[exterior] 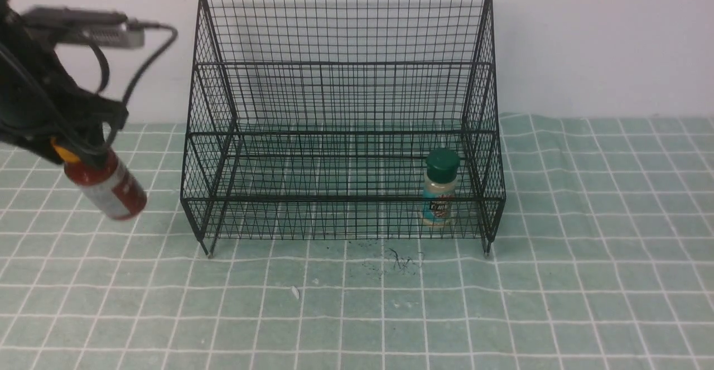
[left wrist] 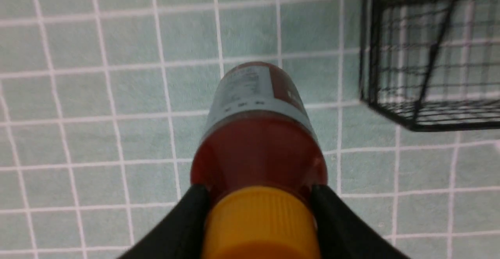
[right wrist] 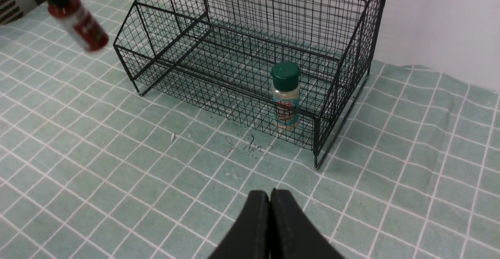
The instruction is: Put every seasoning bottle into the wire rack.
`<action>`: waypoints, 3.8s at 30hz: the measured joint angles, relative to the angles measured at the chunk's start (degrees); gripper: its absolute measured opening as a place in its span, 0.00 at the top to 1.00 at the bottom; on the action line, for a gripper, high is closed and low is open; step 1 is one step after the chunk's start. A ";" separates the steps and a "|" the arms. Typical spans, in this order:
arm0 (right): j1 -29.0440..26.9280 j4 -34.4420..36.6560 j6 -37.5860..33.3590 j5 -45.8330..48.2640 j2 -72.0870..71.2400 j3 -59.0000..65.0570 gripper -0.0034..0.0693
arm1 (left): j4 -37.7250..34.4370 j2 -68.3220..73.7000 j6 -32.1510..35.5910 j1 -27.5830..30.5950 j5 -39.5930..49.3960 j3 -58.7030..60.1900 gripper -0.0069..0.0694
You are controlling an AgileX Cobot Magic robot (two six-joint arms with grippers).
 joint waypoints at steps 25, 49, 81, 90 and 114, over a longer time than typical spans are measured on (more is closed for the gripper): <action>0.00 2.07 0.00 -0.13 2.27 0.00 0.97 | 0.52 9.82 -4.14 -15.46 -4.09 -2.29 0.54; 0.00 -28.75 28.79 -37.20 -18.07 22.89 0.97 | 4.03 -2.52 -5.01 -15.51 0.27 -6.14 0.87; 0.00 -68.20 57.33 -50.64 -24.10 29.73 0.97 | -0.08 -74.48 -8.59 -15.51 -45.87 62.29 0.92; 0.00 -68.64 57.33 -50.86 -24.10 29.73 0.97 | 1.04 -75.07 -8.59 -15.51 -46.29 63.03 0.92; 0.00 -68.81 58.37 -51.01 -24.10 29.73 0.97 | 2.29 -92.49 -3.63 -4.03 -48.76 90.20 0.92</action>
